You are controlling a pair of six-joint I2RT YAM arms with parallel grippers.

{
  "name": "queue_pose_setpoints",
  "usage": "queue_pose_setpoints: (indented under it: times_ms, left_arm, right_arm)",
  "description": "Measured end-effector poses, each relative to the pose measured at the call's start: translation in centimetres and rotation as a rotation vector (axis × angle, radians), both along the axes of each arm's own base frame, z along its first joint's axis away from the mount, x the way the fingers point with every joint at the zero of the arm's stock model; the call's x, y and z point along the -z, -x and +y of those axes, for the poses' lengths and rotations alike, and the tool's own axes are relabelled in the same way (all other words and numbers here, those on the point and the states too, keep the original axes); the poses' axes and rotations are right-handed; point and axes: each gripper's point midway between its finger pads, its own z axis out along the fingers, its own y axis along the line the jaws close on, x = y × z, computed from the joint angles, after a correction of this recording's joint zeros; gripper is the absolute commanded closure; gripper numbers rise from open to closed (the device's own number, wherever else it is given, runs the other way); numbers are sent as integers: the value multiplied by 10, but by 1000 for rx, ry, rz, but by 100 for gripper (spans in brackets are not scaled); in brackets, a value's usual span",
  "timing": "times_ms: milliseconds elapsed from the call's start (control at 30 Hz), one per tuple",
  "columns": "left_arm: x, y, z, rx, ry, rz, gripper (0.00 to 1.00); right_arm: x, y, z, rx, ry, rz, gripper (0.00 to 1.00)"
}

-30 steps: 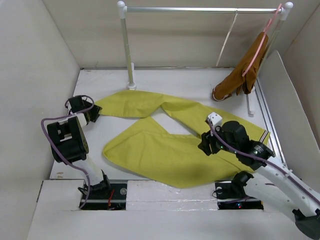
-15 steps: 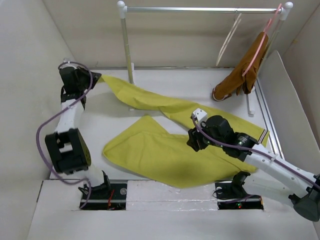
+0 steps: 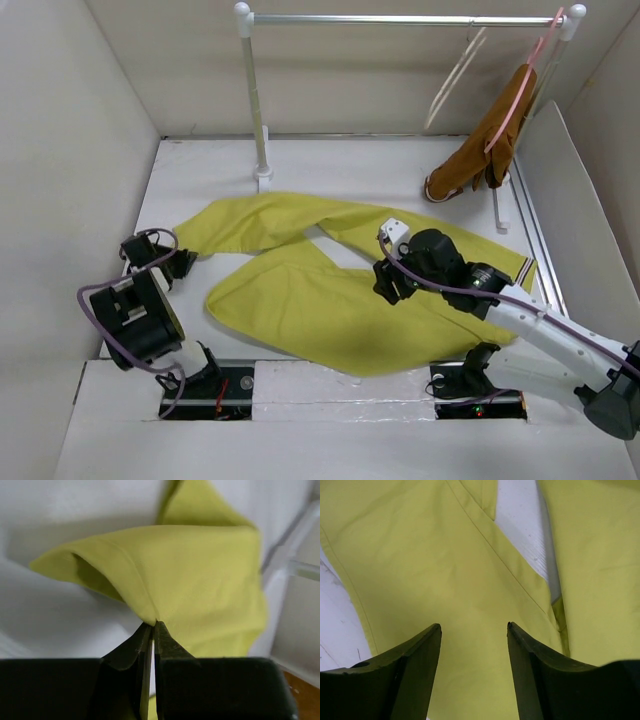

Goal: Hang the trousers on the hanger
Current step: Flatten out the trousers at the center of the board.

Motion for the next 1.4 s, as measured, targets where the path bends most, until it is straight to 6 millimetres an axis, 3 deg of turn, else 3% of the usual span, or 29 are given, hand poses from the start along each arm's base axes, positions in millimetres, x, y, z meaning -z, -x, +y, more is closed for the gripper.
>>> queue_pose_setpoints:
  times_ms: [33, 100, 200, 300, 400, 433, 567, 600, 633, 667, 700, 767, 867, 933, 1033, 1067, 1133, 1167, 1200, 1400]
  left_arm:
    - [17, 8, 2, -9, 20, 59, 100]
    - [32, 11, 3, 7, 32, 126, 100]
    - [21, -3, 3, 57, 2, 97, 100]
    - [6, -2, -16, 111, -24, 40, 100]
    - [0, 13, -44, 180, -40, 31, 57]
    - [0, 18, -49, 193, -42, 38, 50]
    - [-8, 30, -52, 204, -49, 51, 54]
    - [-11, 31, -55, 217, -54, 47, 45]
    - [-18, 33, -63, 246, -58, 37, 44]
    - [-23, 35, -66, 262, -74, 43, 37]
    - [-29, 36, -67, 271, -89, 46, 19]
    - [-49, 35, -47, 194, -157, 46, 9]
    - [-81, 27, -5, 36, -237, 29, 7]
    - [-91, 16, 19, -43, -234, 10, 7]
    - [-73, 10, 37, -111, -152, 28, 11]
    - [-62, 9, 40, -123, -118, 47, 13]
    - [-39, 4, 42, -124, -71, 92, 20]
    - [-28, 1, 39, -108, -53, 123, 24]
    - [-17, -4, 34, -81, -41, 153, 27]
    - [8, -42, -1, 74, -50, 197, 32]
  right_arm:
    - [0, 0, -2, -1, 2, 1, 37]
    - [0, 1, -6, 1, 9, -1, 33]
    - [-4, -2, -13, 19, 6, -10, 33]
    - [-7, -7, -17, 37, -8, -15, 33]
    - [-6, -11, -18, 36, -5, -13, 32]
    - [-5, -12, -18, 33, 1, -11, 32]
    - [-8, -24, -17, 22, 25, -18, 32]
    - [-10, -28, -17, 24, 27, -22, 32]
    - [-11, -32, -17, 25, 28, -27, 32]
    - [-13, -35, -17, 25, 26, -31, 32]
    - [-15, -37, -16, 22, 21, -32, 32]
    - [-19, -40, -12, 7, 2, -38, 32]
    - [-19, -42, -8, -13, -5, -34, 32]
    - [-16, -42, -5, -29, -5, -24, 32]
    - [-16, -39, -3, -45, -12, -17, 33]
    - [-17, -39, -2, -50, -17, -18, 38]
    - [-20, -36, -1, -60, -30, -21, 56]
    - [-21, -35, -1, -62, -36, -23, 87]
    - [-22, -35, -1, -64, -40, -30, 100]
    - [-13, -37, -13, -2, -23, -23, 99]
